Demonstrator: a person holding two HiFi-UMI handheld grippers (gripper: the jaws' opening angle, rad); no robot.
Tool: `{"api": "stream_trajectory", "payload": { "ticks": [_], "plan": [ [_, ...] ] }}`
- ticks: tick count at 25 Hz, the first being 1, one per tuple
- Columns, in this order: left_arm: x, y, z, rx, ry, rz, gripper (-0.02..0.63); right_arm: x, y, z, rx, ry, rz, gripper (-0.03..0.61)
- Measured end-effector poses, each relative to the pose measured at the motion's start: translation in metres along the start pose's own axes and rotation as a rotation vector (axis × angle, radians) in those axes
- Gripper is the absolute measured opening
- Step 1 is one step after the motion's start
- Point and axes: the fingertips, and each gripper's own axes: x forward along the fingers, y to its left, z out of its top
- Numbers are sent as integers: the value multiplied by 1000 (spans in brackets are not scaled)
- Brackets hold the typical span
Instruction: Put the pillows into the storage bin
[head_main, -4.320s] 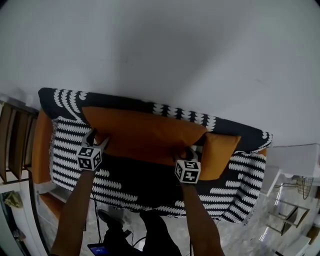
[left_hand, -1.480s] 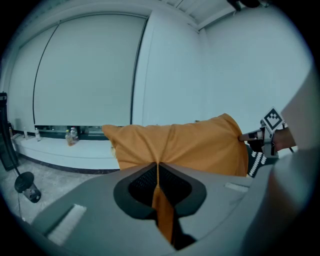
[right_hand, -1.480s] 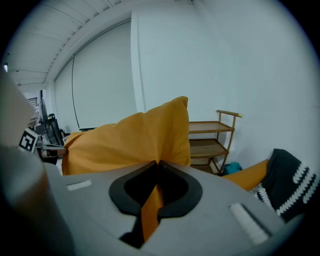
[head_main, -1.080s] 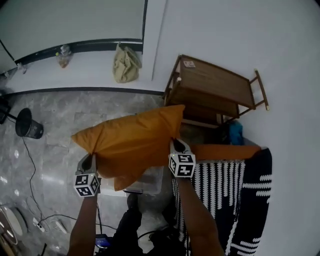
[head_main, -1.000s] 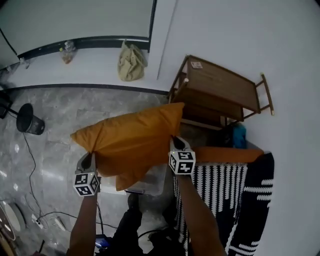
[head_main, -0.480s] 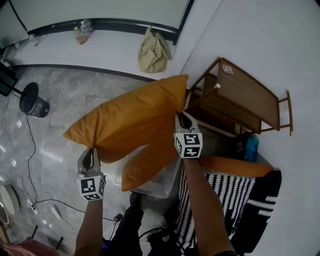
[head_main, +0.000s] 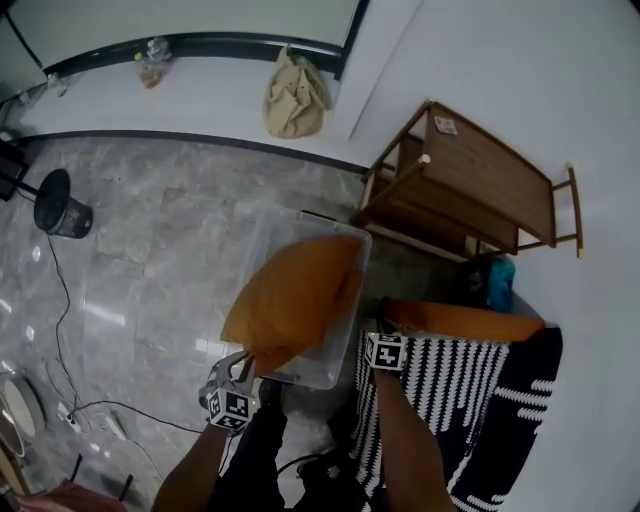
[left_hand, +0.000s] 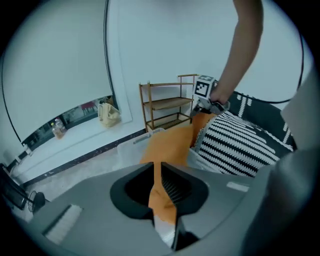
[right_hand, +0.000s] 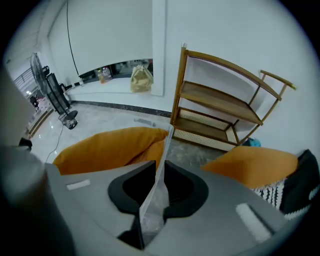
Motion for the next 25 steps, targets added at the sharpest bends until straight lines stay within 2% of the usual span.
{"api": "stream_trajectory", "payload": {
  "ticks": [5, 11, 18, 25],
  "plan": [
    [-7, 30, 64, 30, -114, 76, 44, -34, -16, -17, 65, -54, -20, 40],
    [-27, 33, 147, 99, -245, 107, 44, -89, -38, 1, 136, -197, -33, 40],
    [-52, -2, 231, 175, -375, 71, 44, -177, -81, 17, 212, -388, -81, 40],
    [-86, -67, 323, 203, -511, -6, 43, -283, -136, -1, 267, -533, -146, 40]
  ]
}}
